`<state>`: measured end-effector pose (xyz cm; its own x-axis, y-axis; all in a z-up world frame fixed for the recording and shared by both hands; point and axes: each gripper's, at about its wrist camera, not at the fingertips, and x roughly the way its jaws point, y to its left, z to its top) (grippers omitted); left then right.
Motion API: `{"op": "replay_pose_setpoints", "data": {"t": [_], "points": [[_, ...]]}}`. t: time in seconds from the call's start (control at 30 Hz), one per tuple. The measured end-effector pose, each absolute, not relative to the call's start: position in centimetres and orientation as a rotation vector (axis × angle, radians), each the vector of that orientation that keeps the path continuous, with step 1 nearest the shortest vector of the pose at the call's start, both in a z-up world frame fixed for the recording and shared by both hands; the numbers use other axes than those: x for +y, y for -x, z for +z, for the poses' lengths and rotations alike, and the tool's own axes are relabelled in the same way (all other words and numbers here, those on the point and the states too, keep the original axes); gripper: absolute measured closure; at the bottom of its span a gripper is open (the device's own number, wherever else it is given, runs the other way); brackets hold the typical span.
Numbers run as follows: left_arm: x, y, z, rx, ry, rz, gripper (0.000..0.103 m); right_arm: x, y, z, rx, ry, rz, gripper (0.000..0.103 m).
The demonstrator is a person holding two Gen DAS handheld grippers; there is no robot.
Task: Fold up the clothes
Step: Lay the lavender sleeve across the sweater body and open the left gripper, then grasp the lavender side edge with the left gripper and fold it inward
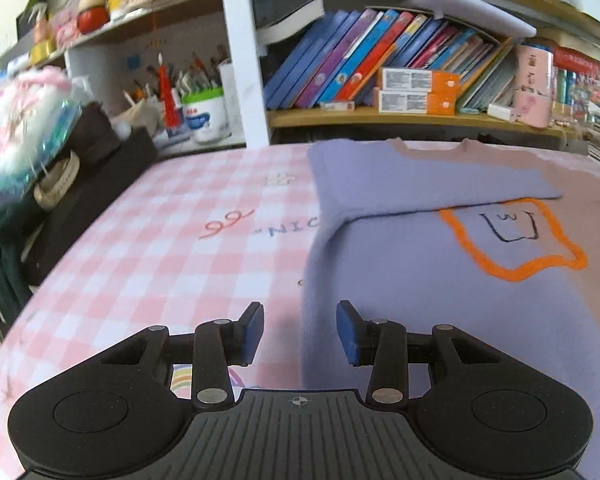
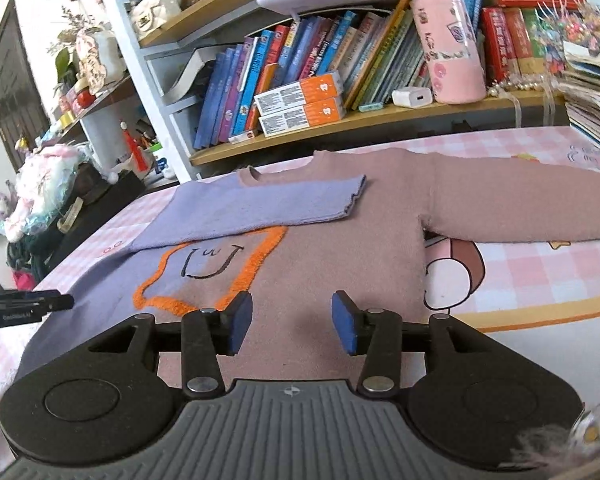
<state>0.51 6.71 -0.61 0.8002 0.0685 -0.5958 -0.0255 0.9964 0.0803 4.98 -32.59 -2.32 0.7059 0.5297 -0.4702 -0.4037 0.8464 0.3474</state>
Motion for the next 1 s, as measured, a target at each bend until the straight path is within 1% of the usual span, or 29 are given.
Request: {"op": "replay_pose_setpoints", "data": {"t": [0.07, 0.13, 0.2, 0.23, 0.27, 0.3, 0.33, 0.43, 0.53, 0.57, 0.8, 0.83, 0.87, 1.0], "points": [[6.9, -0.9, -0.7, 0.633, -0.040, 0.030, 0.063, -32.5, -5.0, -2.3, 0.595, -0.222, 0.521, 0.060], [7.3, -1.1, -1.1, 0.632, 0.007, 0.005, 0.067, -32.4, -5.2, -2.4, 0.602, -0.219, 0.515, 0.060], [7.7, -1.2, -1.6, 0.645, 0.059, -0.034, 0.079, -32.5, -5.0, -2.4, 0.603, -0.213, 0.498, 0.060], [7.8, -1.1, -1.8, 0.638, 0.065, -0.045, 0.081, -32.5, -4.8, -2.3, 0.600, -0.209, 0.489, 0.060], [7.9, -1.0, -1.8, 0.635, 0.066, -0.054, 0.086, -32.5, -4.6, -2.3, 0.599, -0.203, 0.478, 0.061], [8.4, -0.9, -1.9, 0.635, 0.084, -0.063, 0.094, -32.6, -4.1, -2.3, 0.598, -0.191, 0.464, 0.061], [8.8, -0.8, -1.9, 0.635, 0.105, -0.071, 0.097, -32.7, -3.3, -2.2, 0.594, -0.177, 0.455, 0.063], [10.6, -0.4, -2.1, 0.627, 0.177, -0.091, 0.097, -32.9, -1.1, -2.1, 0.581, -0.133, 0.431, 0.067], [11.3, -0.2, -2.2, 0.625, 0.210, -0.108, 0.097, -32.5, 0.6, -2.1, 0.589, -0.082, 0.409, 0.078], [11.3, -0.1, -2.2, 0.625, 0.205, -0.114, 0.097, -32.2, 1.0, -2.1, 0.595, -0.065, 0.402, 0.080], [12.8, 0.3, -2.0, 0.614, 0.230, -0.137, 0.098, -29.9, 1.1, -2.4, 0.606, 0.006, 0.392, 0.080], [13.0, 0.3, -2.0, 0.611, 0.226, -0.130, 0.098, -29.5, 1.0, -2.4, 0.606, 0.016, 0.394, 0.080], [13.2, 0.3, -2.0, 0.611, 0.217, -0.116, 0.102, -29.2, 0.9, -2.3, 0.605, 0.025, 0.393, 0.080], [14.3, 0.8, -1.8, 0.602, 0.206, -0.076, 0.101, -28.5, 0.5, -2.3, 0.602, 0.036, 0.381, 0.080]]}}
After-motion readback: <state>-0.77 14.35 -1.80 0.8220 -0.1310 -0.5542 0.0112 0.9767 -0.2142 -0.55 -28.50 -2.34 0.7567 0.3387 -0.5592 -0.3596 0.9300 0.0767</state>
